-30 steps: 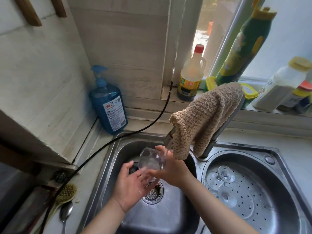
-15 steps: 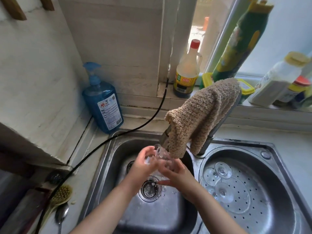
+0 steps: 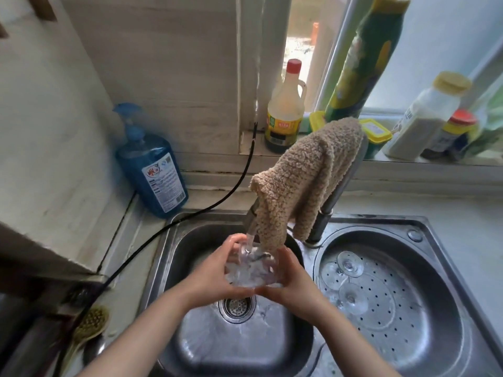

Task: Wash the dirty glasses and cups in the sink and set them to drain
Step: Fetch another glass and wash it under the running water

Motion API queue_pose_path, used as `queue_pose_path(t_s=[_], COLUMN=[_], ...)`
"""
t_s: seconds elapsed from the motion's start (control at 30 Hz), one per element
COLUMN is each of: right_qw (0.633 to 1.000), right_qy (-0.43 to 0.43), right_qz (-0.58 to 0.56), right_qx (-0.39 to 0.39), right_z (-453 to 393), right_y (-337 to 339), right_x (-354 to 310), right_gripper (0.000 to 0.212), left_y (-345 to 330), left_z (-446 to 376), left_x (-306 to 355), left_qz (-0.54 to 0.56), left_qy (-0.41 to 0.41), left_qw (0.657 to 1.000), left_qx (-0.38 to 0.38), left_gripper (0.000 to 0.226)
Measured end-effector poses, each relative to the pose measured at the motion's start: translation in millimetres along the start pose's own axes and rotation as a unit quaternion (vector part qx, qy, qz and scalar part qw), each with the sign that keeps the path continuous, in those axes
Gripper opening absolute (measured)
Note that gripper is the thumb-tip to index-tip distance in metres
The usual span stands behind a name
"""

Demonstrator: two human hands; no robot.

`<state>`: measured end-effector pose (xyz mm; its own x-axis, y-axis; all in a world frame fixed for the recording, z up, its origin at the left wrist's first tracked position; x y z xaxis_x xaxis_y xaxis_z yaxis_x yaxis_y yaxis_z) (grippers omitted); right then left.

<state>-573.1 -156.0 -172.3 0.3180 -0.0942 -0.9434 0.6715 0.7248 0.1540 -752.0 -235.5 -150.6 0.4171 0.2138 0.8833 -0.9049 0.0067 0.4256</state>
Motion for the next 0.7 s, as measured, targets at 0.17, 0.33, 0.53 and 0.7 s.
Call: queue_pose_path(t_s=[0.17, 0.33, 0.53, 0.7], right_qw=[0.995, 0.999, 0.992, 0.977], right_qy=[-0.038, -0.045, 0.025, 0.059], right_qz=[-0.084, -0.022, 0.113, 0.155], right_qx=[-0.024, -0.017, 0.045, 0.135], right_z=[3.6, -10.5, -16.6, 2.8], right_y=[-2.5, -22.4, -35.9, -32.2], right_x=[-7.9, -23.2, -36.6, -29.9], right_gripper=[0.079, 0.064, 0.058, 0.075], left_y=[-11.3, -15.4, -20.4, -31.4], left_z=[9.6, 21.1, 20.7, 8.5], left_x=[-11.7, -36.7, -33.6, -37.9], left_qz=[-0.15, -0.224, -0.19, -0.191], left_qy=[-0.143, -0.155, -0.031, -0.036], left_qw=[0.972, 0.933, 0.935, 0.946], left_qx=[0.111, 0.237, 0.297, 0.261], left_gripper=[0.088, 0.086, 0.098, 0.087])
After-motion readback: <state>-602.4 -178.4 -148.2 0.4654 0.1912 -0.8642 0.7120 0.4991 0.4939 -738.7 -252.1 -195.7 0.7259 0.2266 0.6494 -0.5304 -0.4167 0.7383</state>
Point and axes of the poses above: each hand's wrist, its own z-axis away from the middle knuckle, its own y-axis out of the back of the hand, x = y × z, the point moved 1 cm from there along -z, towards the middle knuckle, and after that the axes turned 2 degrees about -y, right-handed, at the moved point
